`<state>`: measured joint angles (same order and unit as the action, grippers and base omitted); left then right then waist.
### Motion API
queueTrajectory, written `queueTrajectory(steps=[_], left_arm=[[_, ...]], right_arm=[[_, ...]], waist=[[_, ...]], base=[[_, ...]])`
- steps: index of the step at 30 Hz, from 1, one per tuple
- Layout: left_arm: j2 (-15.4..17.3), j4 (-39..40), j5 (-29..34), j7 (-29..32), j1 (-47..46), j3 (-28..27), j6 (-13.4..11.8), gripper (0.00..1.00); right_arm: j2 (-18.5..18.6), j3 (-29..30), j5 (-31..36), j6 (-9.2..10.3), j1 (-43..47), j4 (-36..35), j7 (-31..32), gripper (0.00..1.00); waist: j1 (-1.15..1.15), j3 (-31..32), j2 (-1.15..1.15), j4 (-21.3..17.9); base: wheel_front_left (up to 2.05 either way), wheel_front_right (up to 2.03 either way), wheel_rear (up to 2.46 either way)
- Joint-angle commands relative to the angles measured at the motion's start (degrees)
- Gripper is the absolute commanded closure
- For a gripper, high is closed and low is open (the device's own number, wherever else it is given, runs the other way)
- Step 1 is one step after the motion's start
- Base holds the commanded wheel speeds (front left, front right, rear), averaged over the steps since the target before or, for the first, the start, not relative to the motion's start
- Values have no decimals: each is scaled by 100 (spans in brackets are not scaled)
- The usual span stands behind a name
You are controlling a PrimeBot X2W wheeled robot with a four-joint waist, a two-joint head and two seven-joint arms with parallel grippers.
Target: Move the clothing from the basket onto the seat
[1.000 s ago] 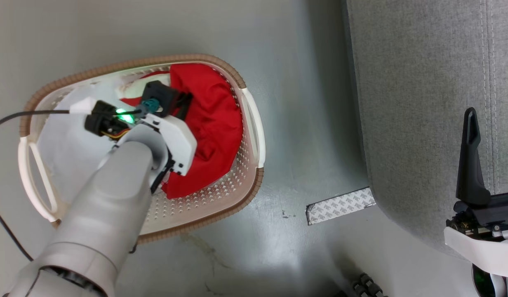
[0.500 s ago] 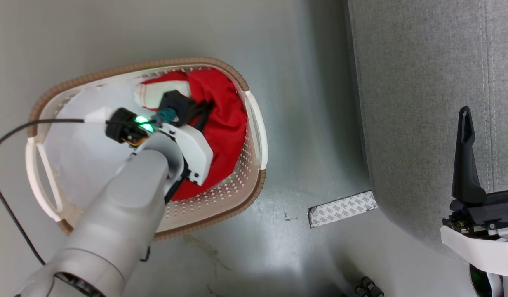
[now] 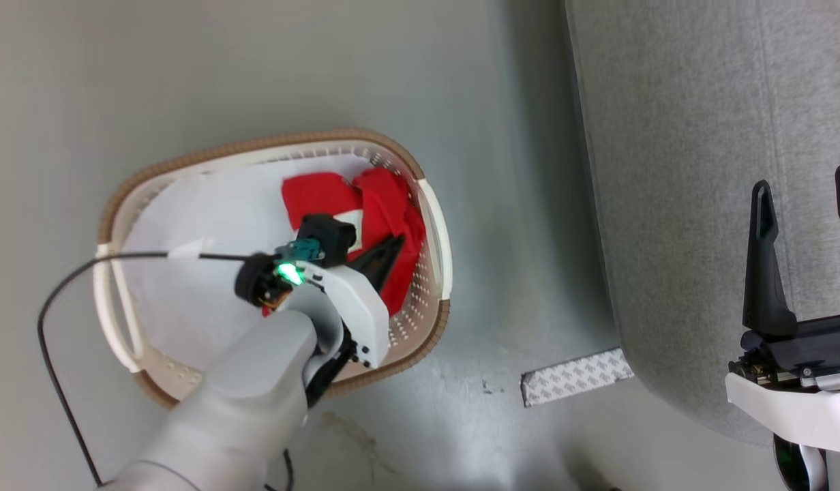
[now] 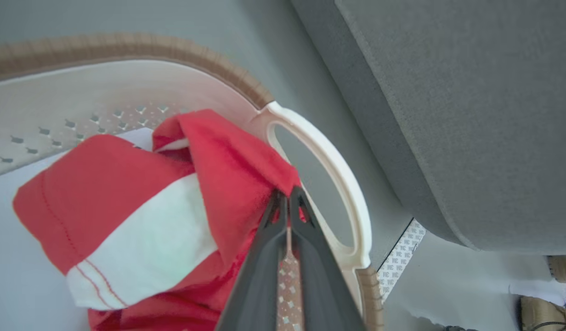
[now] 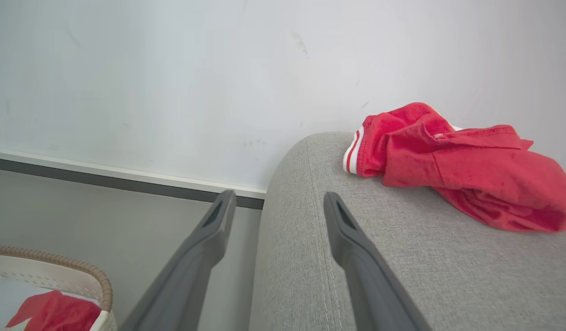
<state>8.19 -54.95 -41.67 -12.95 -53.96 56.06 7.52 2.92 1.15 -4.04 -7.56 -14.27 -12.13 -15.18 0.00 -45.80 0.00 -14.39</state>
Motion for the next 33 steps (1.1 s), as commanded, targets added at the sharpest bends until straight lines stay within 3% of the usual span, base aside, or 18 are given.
queueTrajectory(steps=[1,14,22,33], left_arm=[[73,149,-295,-38,146,15,-8,100],[361,1681,-2271,-163,827,266,-7,100],[772,3035,-3465,-203,1223,291,-6,100],[1246,4248,-4090,-222,1716,-414,-3,100]], right_arm=[[-4,37,22,15,-44,50,6,0],[-3,183,117,15,174,249,6,0],[-2,238,164,15,368,419,6,0],[-2,121,71,15,619,751,6,0]], waist=[[0,186,0,73],[0,1063,0,263],[0,1700,0,350],[0,2626,0,331]], base=[[0,0,0],[0,0,0],[0,0,0],[0,0,0]])
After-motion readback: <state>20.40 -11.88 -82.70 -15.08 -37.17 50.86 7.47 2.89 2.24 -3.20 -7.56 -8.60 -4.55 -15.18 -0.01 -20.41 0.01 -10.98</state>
